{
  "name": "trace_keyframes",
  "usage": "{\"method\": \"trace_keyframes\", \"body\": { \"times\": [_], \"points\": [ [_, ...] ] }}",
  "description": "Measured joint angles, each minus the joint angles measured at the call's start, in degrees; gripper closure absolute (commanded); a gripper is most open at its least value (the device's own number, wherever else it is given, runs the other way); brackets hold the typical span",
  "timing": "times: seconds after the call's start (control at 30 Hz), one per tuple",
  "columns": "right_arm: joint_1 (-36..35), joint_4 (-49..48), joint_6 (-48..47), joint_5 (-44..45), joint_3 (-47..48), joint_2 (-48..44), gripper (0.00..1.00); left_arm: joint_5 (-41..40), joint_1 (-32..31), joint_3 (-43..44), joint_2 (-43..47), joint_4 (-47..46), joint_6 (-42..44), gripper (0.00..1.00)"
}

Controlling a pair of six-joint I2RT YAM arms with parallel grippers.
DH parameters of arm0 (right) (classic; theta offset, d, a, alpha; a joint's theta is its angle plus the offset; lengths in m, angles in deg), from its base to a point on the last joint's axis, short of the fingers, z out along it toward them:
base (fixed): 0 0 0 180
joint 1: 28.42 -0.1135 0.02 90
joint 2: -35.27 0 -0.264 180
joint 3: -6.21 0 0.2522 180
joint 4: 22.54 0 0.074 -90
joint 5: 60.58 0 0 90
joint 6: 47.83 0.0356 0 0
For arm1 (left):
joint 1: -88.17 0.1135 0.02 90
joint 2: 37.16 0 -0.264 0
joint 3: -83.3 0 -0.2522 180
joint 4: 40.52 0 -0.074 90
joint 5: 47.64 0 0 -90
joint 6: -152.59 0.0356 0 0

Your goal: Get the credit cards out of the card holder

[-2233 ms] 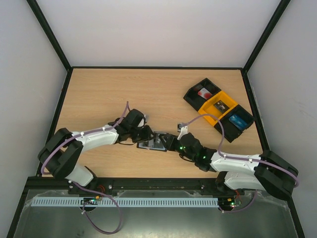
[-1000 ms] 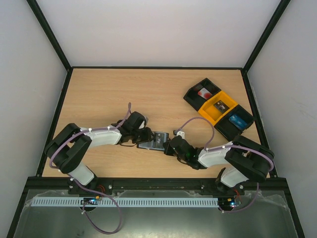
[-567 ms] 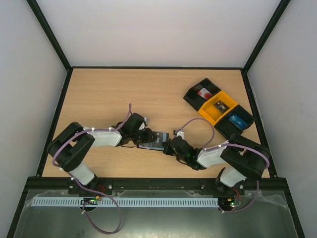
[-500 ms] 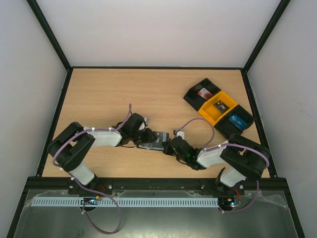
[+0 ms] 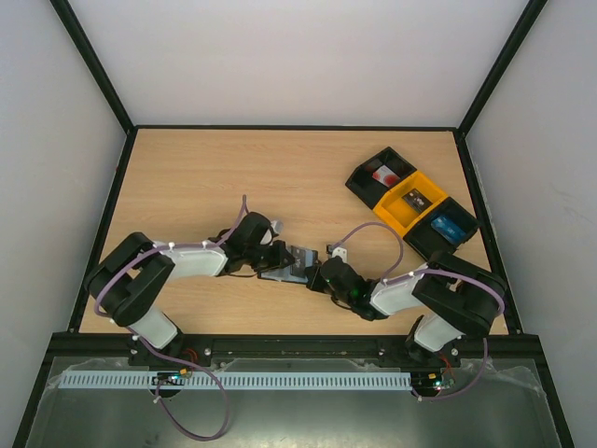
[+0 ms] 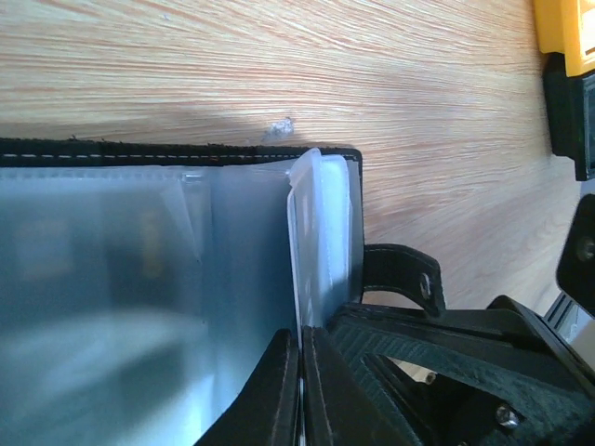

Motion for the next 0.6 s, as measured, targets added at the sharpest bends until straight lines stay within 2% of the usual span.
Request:
{"method": "trace_keyframes", "body": {
  "times": [0.47,0.6],
  "points": [
    [0.0,-0.9,0.6,0.3,0.3,1.0,0.96,2.5,5.2,-1.0,3.9,4.3,2.3,0.98],
    [0.0,-0.9,0.6,0.2,0.4,1.0,0.93,3.9,5.5,-1.6,4.2,3.5,2.8,0.98]
  ]
}}
